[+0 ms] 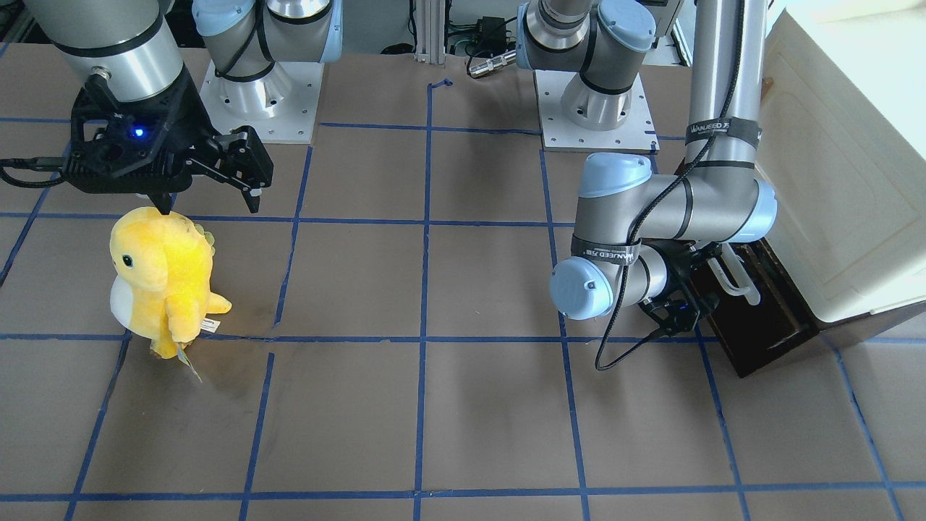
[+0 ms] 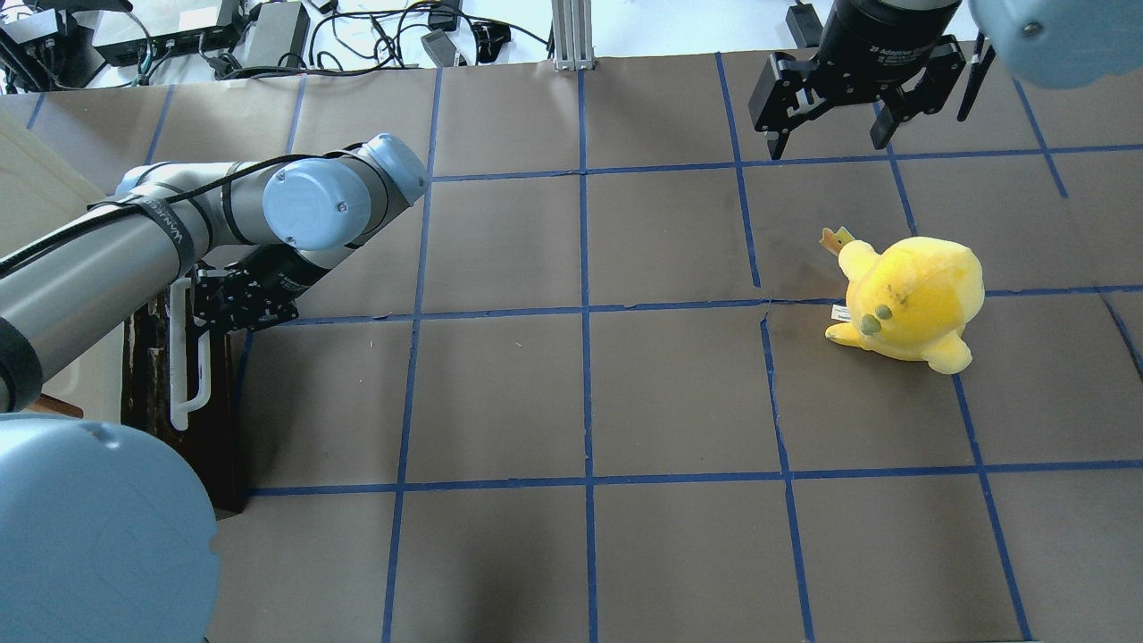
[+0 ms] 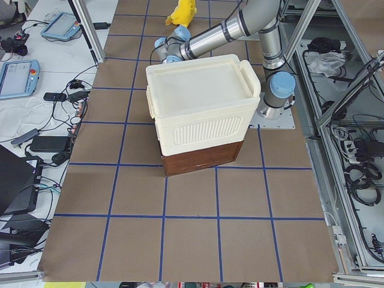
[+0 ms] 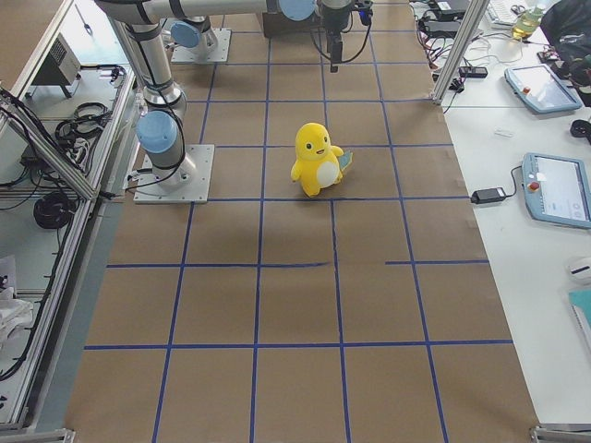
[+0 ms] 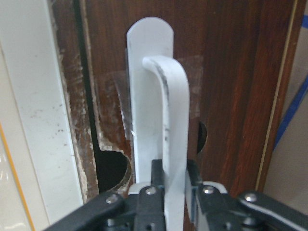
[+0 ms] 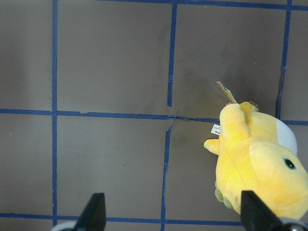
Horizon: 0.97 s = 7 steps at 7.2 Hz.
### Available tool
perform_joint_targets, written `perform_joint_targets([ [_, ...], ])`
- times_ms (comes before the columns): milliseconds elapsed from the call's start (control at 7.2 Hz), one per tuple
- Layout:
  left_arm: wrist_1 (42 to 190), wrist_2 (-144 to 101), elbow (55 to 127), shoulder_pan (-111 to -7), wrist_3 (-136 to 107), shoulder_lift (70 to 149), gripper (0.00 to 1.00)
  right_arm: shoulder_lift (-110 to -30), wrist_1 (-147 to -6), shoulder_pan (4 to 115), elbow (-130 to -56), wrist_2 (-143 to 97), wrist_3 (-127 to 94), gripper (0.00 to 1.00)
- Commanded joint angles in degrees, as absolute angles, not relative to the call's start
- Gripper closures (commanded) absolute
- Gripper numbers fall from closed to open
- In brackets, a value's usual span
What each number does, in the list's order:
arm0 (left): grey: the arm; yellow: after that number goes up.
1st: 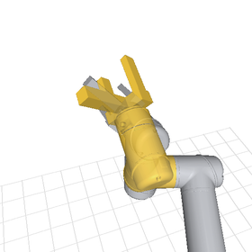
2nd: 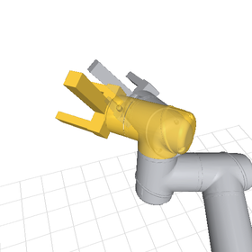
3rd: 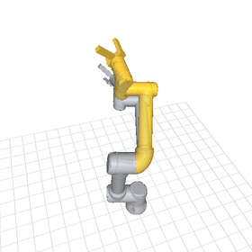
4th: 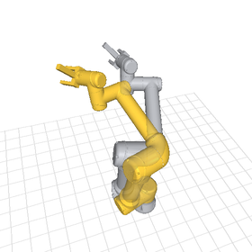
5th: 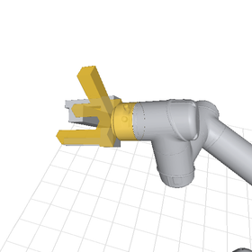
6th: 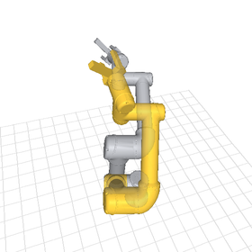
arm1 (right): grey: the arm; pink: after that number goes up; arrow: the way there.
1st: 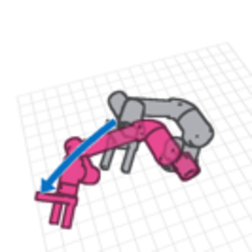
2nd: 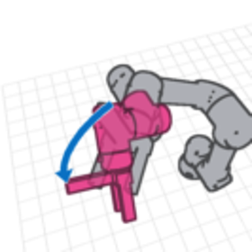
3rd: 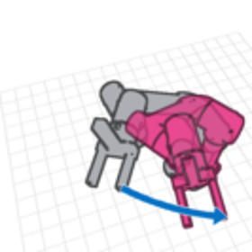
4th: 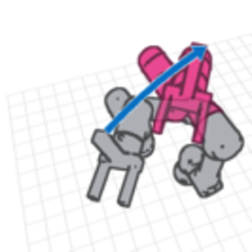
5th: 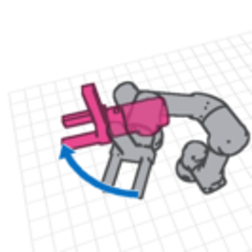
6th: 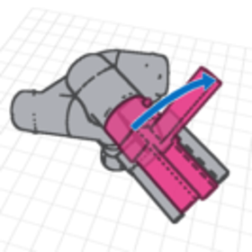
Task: Pull drawer sideways
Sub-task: 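Pull the handle with the left gripper, sliding the drawer outward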
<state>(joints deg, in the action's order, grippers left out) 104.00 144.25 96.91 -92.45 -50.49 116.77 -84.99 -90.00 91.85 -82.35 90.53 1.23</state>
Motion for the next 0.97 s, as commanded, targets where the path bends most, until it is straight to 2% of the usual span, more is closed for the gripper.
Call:
perform_joint_targets([
  [0,103.8,144.4,96.2,-92.4,-49.4,116.9,0.84,-85.0,-90.0,91.8,-82.4,90.5,1.2,0.00],
  [833,103.8,142.7,95.1,-92.5,-48.6,117.8,0.84,-85.0,-90.0,91.8,-82.4,90.5,1.2,0.00],
])
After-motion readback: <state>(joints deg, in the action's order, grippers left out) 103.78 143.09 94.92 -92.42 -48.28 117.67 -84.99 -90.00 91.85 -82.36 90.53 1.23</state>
